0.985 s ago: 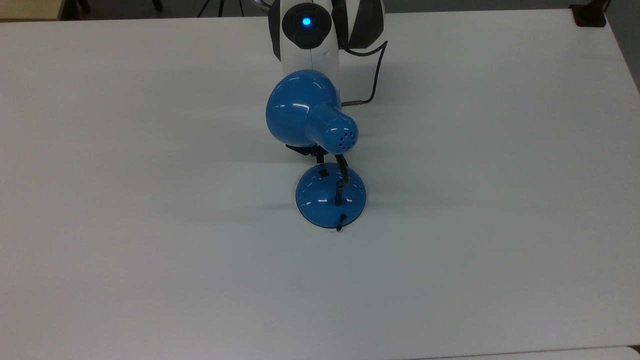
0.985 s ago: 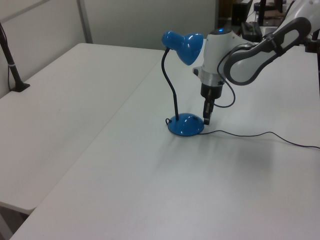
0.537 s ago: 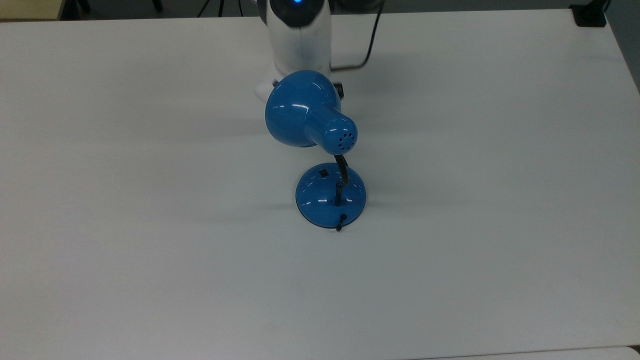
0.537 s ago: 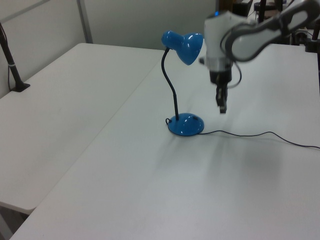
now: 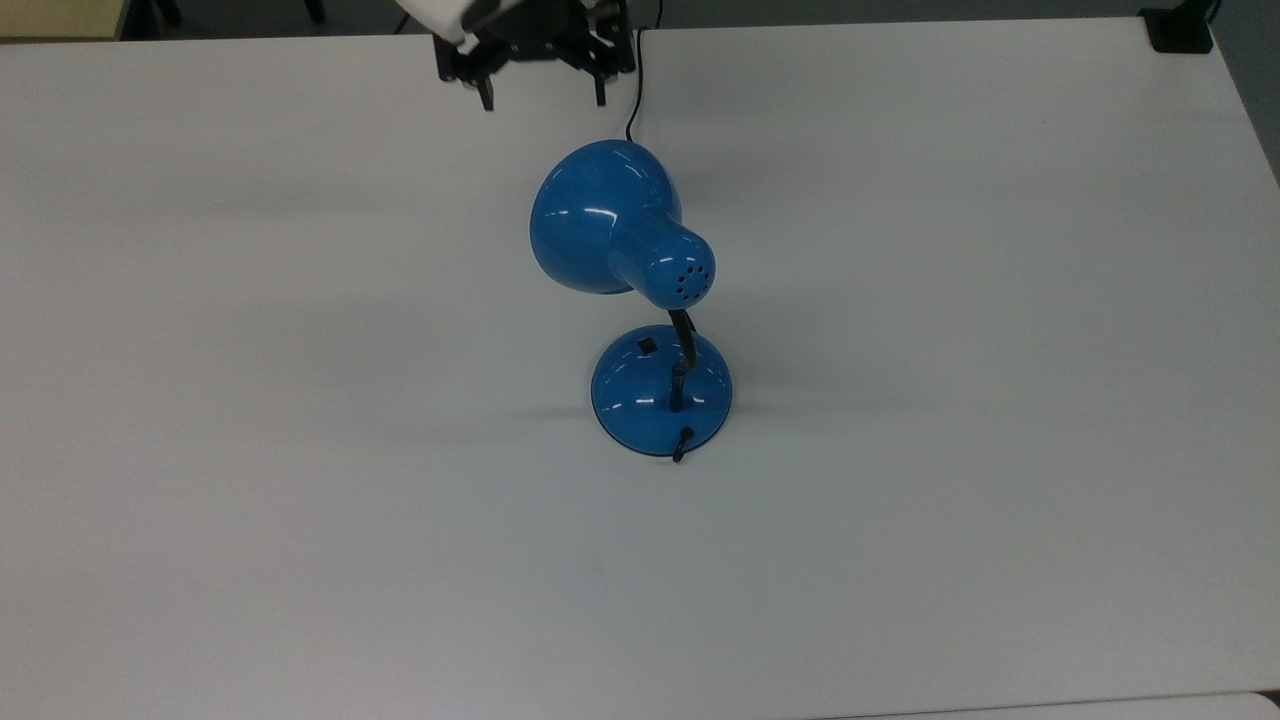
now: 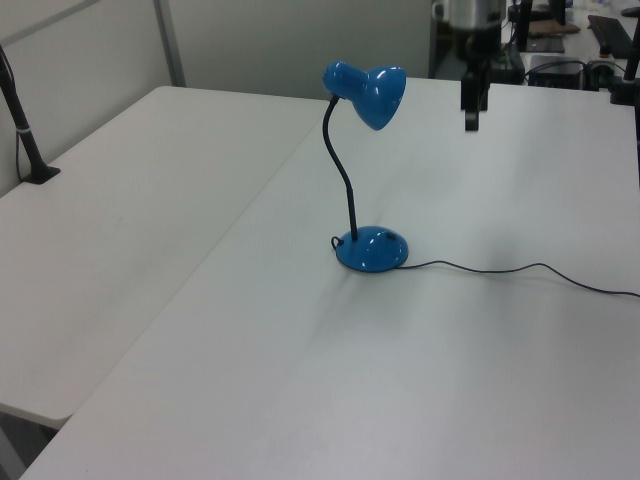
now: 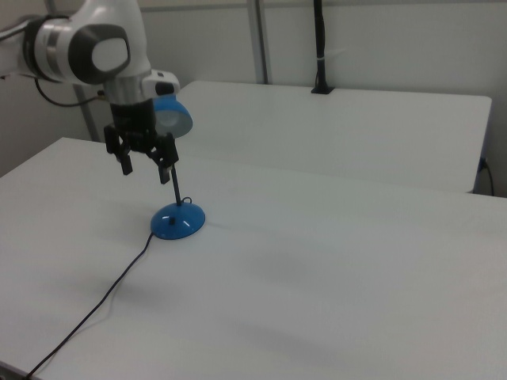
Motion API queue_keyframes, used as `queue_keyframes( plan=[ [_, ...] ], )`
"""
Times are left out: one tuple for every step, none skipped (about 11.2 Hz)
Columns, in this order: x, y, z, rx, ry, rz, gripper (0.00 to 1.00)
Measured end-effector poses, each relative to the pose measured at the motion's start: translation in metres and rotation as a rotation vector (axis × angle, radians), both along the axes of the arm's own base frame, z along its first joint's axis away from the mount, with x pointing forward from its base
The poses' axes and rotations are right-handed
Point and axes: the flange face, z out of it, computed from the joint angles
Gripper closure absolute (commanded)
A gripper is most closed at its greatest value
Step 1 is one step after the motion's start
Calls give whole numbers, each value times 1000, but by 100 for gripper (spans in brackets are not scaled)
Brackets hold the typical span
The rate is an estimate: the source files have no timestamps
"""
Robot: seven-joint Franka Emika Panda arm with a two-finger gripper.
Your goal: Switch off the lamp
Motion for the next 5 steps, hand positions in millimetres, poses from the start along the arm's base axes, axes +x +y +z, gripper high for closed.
queue_keyframes(
  plan=[
    [-6,-15,17,-1,-32,-28,0],
    [-11,-33,31,-3,-57,-57,0],
    [-15,-50,44,-4,-81,-79,0],
    [-17,-60,52,-5,-98,-93,0],
    [-16,-63,57,-6,-108,-93,0]
  ],
)
